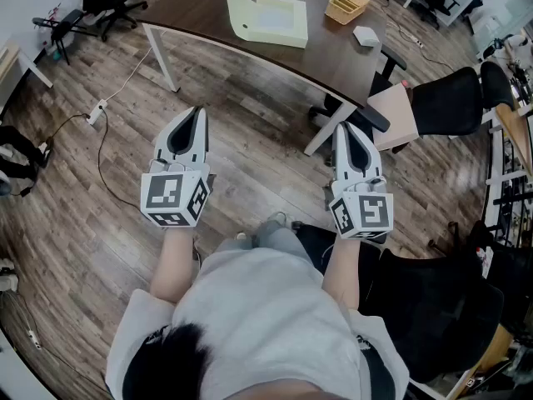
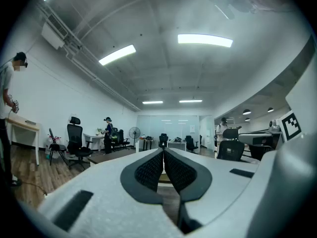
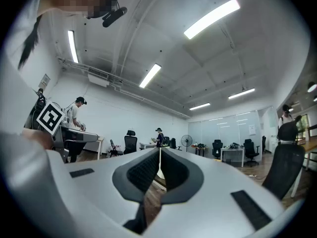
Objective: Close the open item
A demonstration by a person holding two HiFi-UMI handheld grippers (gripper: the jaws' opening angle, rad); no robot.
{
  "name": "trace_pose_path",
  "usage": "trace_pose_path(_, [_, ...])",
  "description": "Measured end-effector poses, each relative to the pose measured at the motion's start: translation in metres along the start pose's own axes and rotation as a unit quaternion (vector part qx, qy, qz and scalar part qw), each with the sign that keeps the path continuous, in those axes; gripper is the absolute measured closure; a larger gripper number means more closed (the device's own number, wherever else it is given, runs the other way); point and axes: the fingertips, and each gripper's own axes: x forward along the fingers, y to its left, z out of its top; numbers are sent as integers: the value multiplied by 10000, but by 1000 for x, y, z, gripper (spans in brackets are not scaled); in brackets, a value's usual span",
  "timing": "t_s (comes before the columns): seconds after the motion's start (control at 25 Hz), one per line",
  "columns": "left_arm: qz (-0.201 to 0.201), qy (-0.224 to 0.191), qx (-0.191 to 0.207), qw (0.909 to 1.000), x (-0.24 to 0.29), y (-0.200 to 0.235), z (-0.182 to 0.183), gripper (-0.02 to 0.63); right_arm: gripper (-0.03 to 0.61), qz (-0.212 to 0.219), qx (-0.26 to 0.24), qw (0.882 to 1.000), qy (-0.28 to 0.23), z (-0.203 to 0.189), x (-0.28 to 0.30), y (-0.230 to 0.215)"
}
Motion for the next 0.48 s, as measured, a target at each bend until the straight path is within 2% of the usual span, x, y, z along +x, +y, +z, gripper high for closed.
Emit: trace_pose_path(0.48, [-2,17,-41,10000,3,8,-3,603,565,-58,12,10000,58,-4,5,2])
